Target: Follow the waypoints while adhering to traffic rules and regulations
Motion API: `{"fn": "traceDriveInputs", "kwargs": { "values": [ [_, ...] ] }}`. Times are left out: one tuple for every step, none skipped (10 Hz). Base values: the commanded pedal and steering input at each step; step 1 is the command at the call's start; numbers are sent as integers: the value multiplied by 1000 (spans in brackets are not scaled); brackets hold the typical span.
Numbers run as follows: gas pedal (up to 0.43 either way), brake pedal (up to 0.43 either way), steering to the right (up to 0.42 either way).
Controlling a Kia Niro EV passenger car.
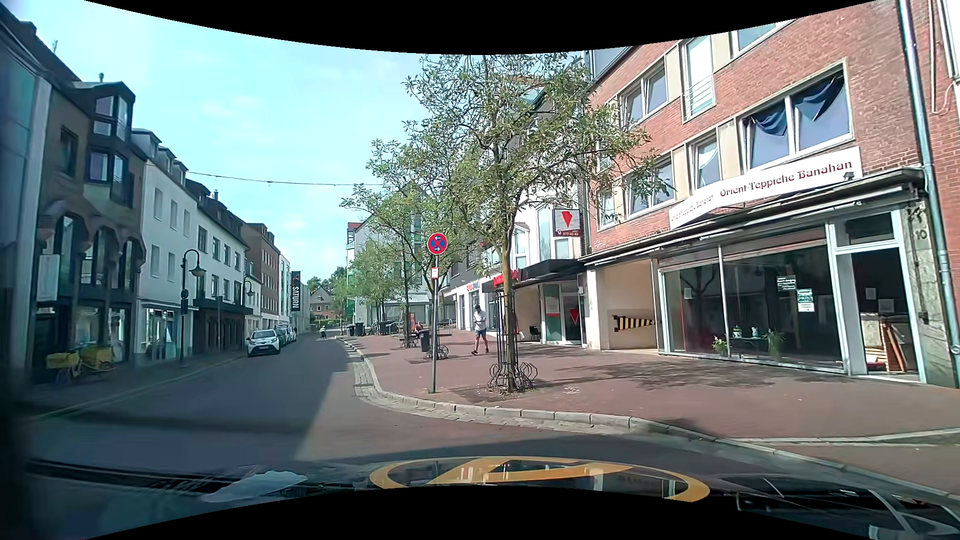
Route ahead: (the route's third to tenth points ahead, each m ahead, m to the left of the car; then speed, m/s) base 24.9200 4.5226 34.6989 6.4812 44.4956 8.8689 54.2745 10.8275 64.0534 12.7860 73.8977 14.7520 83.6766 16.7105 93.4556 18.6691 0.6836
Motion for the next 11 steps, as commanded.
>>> {"fn": "traceDriveInputs", "kwargs": {
  "values": [
    [169, 0, -591],
    [177, 0, -598],
    [177, 0, -599],
    [177, 0, -603],
    [177, 0, -618],
    [169, 0, -630],
    [157, 0, -633],
    [150, 0, -633],
    [150, 0, -633],
    [138, 0, -633],
    [138, 0, -632]
  ]
}}
